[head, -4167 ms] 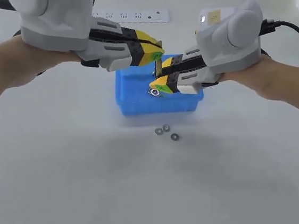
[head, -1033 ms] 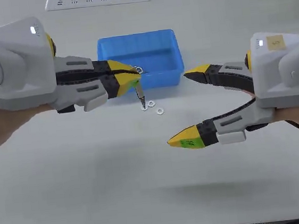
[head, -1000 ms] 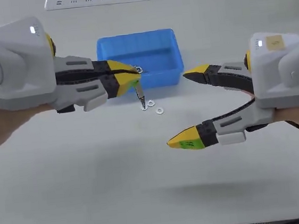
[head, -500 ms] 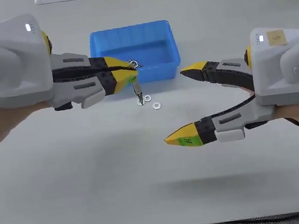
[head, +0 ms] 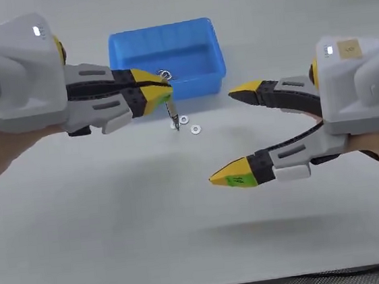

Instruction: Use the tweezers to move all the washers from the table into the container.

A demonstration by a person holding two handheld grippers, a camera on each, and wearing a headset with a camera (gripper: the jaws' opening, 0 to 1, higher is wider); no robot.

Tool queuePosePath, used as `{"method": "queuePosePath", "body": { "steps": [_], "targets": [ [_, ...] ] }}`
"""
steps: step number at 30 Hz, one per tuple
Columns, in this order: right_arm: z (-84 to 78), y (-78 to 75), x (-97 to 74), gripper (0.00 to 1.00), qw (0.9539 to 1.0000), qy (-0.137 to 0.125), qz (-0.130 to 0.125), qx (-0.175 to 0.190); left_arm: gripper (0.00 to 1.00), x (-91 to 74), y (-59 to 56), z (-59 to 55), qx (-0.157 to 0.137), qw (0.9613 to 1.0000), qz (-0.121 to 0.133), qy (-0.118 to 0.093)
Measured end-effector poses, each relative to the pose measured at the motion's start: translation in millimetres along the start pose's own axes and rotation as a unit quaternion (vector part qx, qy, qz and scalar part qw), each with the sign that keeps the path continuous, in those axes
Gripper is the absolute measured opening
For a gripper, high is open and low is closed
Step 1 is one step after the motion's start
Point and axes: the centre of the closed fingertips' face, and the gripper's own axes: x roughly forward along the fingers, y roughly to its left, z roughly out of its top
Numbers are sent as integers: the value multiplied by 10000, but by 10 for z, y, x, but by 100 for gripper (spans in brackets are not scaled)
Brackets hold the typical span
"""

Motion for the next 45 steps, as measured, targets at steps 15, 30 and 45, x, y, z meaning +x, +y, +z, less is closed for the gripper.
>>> {"method": "queuePosePath", "body": {
  "steps": [15, 30, 45],
  "targets": [
    [94, 78, 306, 80, 9986, 158, 384, -313, 5, -16, -47, -19, -101, 9999, -104, 66],
    [215, -121, 780, 44, 9922, 475, 697, -917, 5, -67, -49, -75, -122, 9998, -74, 149],
    [88, -124, 820, 24, 9854, 777, 775, -1299, 5, -62, -68, -82, -106, 9998, -121, 148]
  ]
}}
